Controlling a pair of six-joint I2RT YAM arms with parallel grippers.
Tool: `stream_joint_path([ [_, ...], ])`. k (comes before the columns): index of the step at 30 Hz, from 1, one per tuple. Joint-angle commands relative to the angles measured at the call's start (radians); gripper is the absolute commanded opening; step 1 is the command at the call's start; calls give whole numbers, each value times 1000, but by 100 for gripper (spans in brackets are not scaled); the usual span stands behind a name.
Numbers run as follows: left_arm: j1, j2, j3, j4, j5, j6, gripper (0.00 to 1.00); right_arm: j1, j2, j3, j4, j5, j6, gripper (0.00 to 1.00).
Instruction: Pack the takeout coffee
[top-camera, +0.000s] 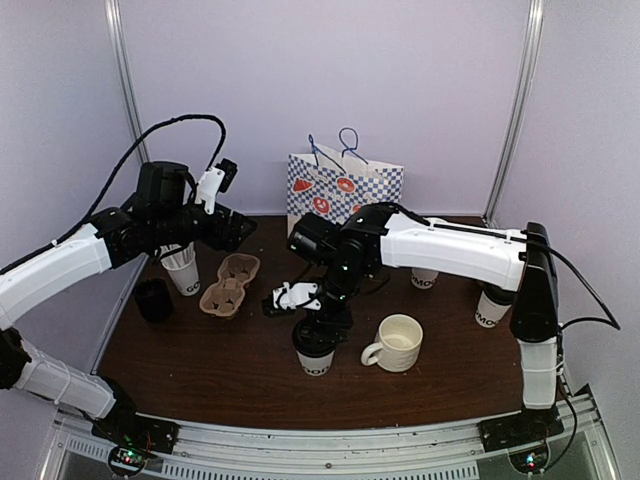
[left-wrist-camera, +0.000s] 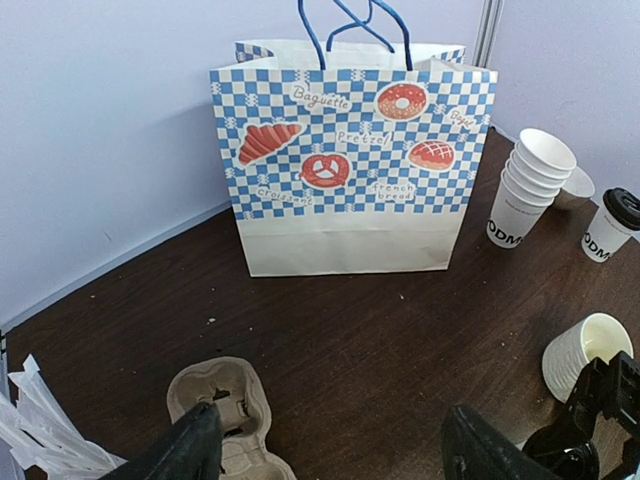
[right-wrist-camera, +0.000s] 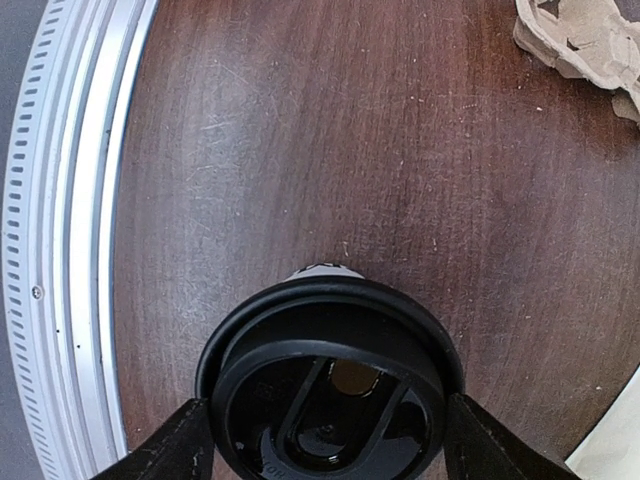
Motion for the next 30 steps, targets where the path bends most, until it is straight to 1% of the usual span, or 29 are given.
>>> stream_joint_path([
  [1, 11, -16, -6, 48, 18, -12, 79, 7, 1, 17, 1, 36, 13, 78],
  [4, 14, -15, -5, 45, 22, -15, 79, 7, -5, 16, 3, 47, 18, 77],
  [7, 16, -11, -5, 44, 26, -16, 79, 10, -6, 9, 3, 51, 13, 85],
  [9, 17, -12, -4, 45, 28, -18, 79, 18, 6, 7, -6, 73, 4, 87],
  [12, 19, -11, -3, 43, 33, -19, 79, 27, 23, 8, -19, 83, 1, 85],
  [17, 21, -10, -3, 44, 37, -22, 79, 28, 15, 12, -15, 78, 13, 76],
  [19, 21, -8, -3, 43, 39, -23, 79, 28, 6, 26, -25, 85, 13, 74],
  [25, 23, -7, -3, 43, 36, -22, 79, 14, -71, 70, -50, 139, 7, 72],
  [30, 25, -10, -5, 42, 27, -18, 79, -60, -132, 116, -84, 133, 25, 72],
])
